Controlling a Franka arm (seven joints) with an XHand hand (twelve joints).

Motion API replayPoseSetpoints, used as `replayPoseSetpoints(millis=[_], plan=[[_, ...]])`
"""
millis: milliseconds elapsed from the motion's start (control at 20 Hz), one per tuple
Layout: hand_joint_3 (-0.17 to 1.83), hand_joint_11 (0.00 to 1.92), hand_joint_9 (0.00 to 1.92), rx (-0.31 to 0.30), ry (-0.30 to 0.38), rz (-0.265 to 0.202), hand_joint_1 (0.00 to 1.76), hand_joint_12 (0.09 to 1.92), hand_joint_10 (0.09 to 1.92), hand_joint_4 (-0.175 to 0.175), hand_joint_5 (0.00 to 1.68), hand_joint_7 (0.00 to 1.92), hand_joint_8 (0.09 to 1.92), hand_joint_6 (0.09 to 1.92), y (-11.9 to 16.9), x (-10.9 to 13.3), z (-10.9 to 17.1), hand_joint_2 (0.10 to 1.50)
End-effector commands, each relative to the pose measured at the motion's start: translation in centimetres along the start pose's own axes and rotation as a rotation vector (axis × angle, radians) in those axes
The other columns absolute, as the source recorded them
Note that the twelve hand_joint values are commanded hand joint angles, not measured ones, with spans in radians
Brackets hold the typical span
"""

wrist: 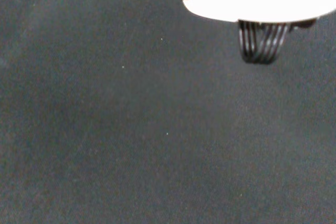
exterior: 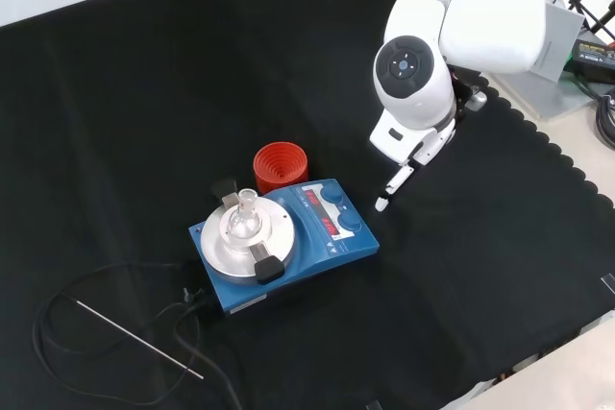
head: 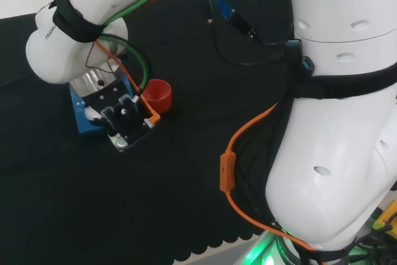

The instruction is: Turn on the heater.

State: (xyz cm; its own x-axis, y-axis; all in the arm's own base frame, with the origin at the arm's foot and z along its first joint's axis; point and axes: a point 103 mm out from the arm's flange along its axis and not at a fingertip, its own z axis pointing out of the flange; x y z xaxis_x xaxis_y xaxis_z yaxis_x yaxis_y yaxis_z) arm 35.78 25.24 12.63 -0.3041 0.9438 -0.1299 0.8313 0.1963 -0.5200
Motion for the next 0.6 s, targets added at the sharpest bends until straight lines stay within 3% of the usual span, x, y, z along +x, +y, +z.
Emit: replayPoseSetpoints(millis=[50, 600], plan=[[1.30, 1.59, 1.82, 0.003, 0.003, 0.008, 1.64, 1.50, 1.43, -0.047, 0.03, 1.80, 1.45, 0.52, 0.5, -0.1, -0.3, 0.49], [1.30, 1.59, 1.82, 0.020, 0.023, 0.007, 1.64, 1.50, 1.43, -0.048, 0.03, 1.81, 1.45, 0.52, 1.8, -1.4, -0.5, 0.49]])
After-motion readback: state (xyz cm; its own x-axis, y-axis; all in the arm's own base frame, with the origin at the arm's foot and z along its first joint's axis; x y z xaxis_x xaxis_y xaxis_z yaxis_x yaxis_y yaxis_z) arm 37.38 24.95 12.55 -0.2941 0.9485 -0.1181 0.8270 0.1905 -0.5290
